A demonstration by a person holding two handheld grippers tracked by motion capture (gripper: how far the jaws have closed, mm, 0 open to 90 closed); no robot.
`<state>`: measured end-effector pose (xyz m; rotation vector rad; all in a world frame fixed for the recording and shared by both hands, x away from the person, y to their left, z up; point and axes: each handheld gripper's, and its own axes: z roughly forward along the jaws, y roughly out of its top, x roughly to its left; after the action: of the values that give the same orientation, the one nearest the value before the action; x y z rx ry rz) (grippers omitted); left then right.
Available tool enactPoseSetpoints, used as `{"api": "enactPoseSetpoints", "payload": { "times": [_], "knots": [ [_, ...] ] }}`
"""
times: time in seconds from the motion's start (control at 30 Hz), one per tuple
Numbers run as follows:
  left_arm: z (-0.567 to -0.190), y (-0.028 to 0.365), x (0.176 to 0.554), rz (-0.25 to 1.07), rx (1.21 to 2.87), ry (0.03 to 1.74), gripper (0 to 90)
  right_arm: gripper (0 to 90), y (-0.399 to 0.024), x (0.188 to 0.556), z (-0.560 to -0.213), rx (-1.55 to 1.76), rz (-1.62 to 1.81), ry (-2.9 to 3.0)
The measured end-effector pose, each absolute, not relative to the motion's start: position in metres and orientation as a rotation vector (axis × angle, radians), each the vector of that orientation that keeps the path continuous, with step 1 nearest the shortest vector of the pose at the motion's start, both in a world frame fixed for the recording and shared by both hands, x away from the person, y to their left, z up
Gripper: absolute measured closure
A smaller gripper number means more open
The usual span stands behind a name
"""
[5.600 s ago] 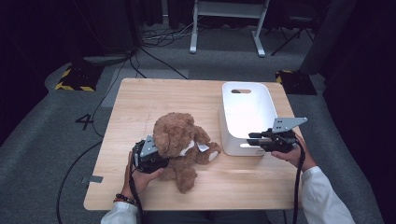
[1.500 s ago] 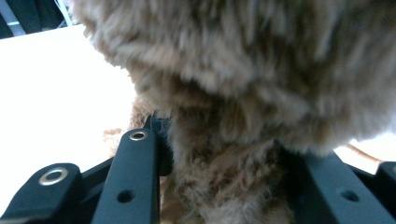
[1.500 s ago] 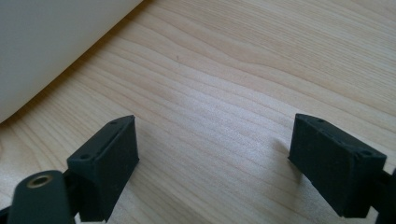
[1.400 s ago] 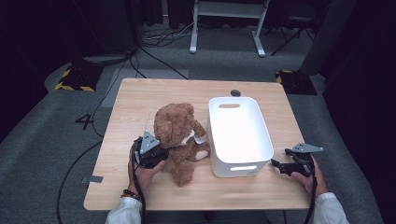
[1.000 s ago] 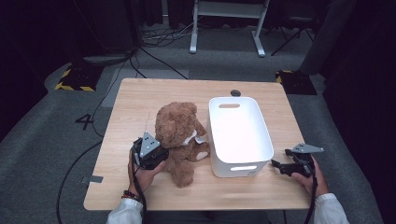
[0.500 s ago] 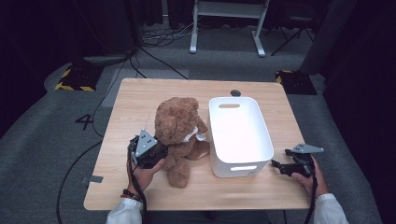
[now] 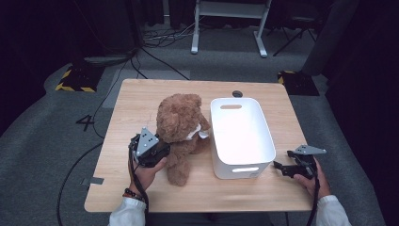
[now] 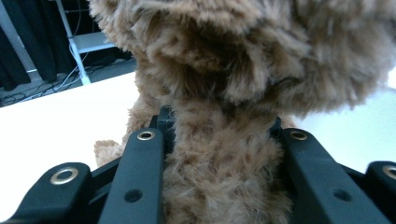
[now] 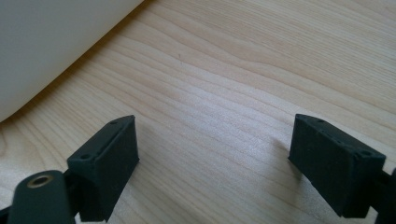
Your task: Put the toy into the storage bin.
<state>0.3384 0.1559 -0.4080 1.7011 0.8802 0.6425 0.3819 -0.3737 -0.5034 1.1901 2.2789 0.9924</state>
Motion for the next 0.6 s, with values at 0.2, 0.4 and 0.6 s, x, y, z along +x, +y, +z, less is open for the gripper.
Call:
{"api": "enactPoseSetpoints", "payload": {
  "times": [0.2,0.4,0.6],
  "knots": [
    [-0.400,0.158,0.339,0.653,1.676,0.885,66.0,15.0,-0.374,0.382,-0.503,1.192,0.992,2.279],
    [-0.390,0.160,0.338,0.669,1.659,0.872,66.0,15.0,-0.374,0.382,-0.503,1.193,0.992,2.278],
    [-0.378,0.160,0.339,0.681,1.646,0.858,66.0,14.9,-0.374,0.382,-0.503,1.193,0.992,2.278]
  ]
}}
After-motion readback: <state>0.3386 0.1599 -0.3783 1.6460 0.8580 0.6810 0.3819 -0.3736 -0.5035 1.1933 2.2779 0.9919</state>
